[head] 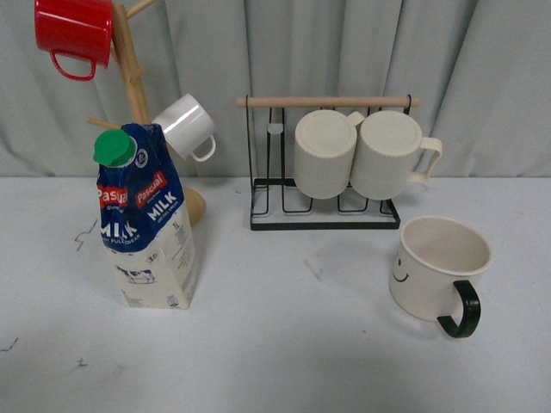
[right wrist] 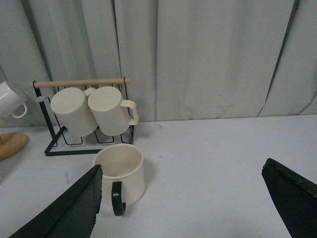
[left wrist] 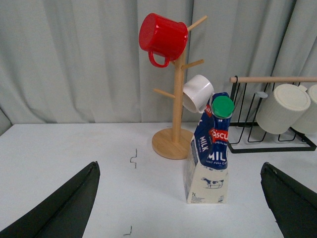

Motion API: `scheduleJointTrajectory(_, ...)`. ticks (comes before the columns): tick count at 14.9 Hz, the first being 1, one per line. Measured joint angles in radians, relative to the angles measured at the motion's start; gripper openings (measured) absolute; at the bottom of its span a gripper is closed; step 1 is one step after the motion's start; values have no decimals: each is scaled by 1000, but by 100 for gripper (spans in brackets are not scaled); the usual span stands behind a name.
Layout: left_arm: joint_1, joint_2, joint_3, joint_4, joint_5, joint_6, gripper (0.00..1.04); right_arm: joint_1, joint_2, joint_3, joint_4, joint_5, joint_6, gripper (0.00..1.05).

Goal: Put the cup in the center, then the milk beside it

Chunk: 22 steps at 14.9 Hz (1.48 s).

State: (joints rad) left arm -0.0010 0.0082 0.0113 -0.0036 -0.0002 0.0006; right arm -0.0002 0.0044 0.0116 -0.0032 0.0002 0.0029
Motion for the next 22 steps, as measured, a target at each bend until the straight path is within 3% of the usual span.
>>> scheduleJointTrajectory(14,0,0,0,0,0,0,98,0,0,0,-1,0,0,98)
scheduleJointTrajectory(16,0,0,0,0,0,0,98,-3,122,66,-161,2,51,98)
scheduleJointTrajectory(22,0,0,0,0,0,0,98,-80,321,121,-68,-64,78,98)
